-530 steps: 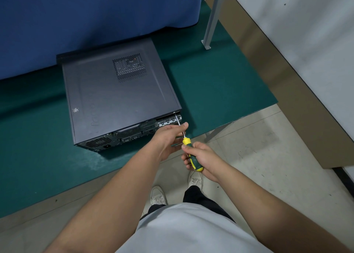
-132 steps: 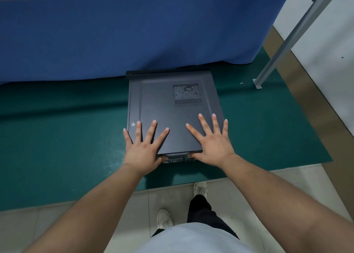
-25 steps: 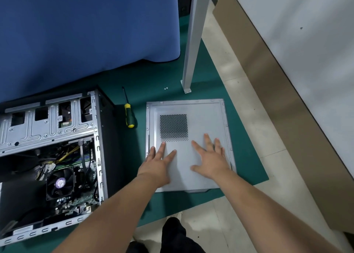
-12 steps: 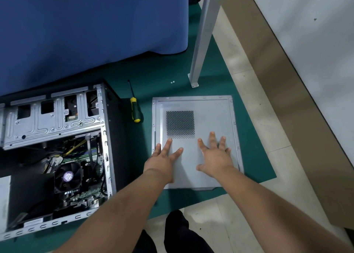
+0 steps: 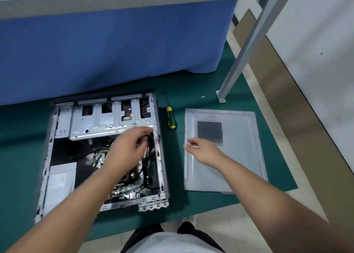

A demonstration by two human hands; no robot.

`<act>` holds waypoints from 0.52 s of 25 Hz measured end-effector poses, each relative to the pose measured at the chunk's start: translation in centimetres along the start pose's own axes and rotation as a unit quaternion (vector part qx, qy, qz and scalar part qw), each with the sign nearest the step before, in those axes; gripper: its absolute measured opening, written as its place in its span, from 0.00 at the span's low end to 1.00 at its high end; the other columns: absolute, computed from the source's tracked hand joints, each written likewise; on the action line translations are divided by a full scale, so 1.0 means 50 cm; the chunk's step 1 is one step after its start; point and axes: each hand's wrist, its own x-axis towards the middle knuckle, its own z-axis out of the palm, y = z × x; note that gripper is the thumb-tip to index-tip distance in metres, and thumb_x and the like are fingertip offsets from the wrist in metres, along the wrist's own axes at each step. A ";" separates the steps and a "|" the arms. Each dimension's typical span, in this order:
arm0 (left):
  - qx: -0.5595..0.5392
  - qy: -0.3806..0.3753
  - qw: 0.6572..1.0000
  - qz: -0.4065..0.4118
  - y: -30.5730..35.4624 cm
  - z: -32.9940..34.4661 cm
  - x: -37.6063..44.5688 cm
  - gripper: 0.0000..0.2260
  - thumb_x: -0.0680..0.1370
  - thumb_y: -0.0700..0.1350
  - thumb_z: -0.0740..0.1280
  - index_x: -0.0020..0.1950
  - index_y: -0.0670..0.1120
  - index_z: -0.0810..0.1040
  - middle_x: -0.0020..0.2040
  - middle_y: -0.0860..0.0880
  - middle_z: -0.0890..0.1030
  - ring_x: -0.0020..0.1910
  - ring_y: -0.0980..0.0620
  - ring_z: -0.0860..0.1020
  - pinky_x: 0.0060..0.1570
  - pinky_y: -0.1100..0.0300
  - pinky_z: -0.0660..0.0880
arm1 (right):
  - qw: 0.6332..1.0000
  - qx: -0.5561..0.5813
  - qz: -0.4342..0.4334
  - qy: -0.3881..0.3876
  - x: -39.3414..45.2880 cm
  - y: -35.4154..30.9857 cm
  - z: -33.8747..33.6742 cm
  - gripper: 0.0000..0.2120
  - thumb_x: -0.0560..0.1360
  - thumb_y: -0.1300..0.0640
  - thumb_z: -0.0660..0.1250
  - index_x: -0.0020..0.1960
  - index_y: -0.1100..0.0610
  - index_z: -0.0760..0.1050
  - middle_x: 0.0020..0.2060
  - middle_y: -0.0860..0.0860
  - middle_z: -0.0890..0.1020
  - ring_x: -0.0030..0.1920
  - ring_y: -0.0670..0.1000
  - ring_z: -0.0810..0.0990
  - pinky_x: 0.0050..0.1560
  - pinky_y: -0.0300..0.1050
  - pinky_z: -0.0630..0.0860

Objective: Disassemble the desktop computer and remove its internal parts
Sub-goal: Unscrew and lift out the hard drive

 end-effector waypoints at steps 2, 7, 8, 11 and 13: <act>0.135 0.004 0.990 -0.030 -0.105 -0.082 -0.008 0.25 0.77 0.41 0.69 0.73 0.57 0.74 0.70 0.51 0.77 0.68 0.46 0.75 0.66 0.48 0.72 | 0.997 0.055 -0.031 -0.037 -0.004 -0.102 0.059 0.35 0.78 0.34 0.63 0.81 0.45 0.60 0.76 0.47 0.71 0.72 0.51 0.73 0.67 0.44 0.70; 0.343 -0.148 0.926 -0.064 -0.259 -0.169 0.039 0.47 0.78 0.36 0.63 0.77 0.75 0.39 0.83 0.59 0.41 0.82 0.33 0.42 0.77 0.31 0.45 | 1.000 0.003 0.029 -0.008 0.011 -0.240 0.161 0.40 0.81 0.54 0.62 0.82 0.52 0.38 0.58 0.53 0.80 0.43 0.51 0.82 0.36 0.43 0.75; 0.360 -0.148 0.920 -0.046 -0.268 -0.173 0.049 0.51 0.76 0.33 0.62 0.75 0.76 0.34 0.83 0.59 0.37 0.81 0.32 0.41 0.76 0.28 0.45 | 0.999 -0.012 0.039 0.009 0.011 -0.249 0.167 0.37 0.80 0.58 0.61 0.80 0.55 0.42 0.50 0.53 0.80 0.40 0.51 0.80 0.33 0.44 0.74; 0.393 -0.162 0.905 -0.017 -0.277 -0.178 0.068 0.58 0.71 0.25 0.60 0.73 0.75 0.28 0.82 0.58 0.34 0.80 0.28 0.42 0.71 0.21 0.48 | 0.996 -0.060 0.054 0.045 0.006 -0.267 0.167 0.30 0.79 0.62 0.59 0.76 0.59 0.50 0.43 0.53 0.77 0.41 0.51 0.78 0.32 0.46 0.71; 0.402 -0.176 0.899 -0.005 -0.276 -0.178 0.065 0.57 0.71 0.24 0.58 0.74 0.73 0.28 0.83 0.56 0.35 0.80 0.26 0.42 0.69 0.19 0.49 | 0.992 -0.098 0.050 0.066 0.005 -0.273 0.168 0.30 0.78 0.64 0.59 0.77 0.61 0.51 0.42 0.53 0.75 0.39 0.51 0.77 0.30 0.45 0.69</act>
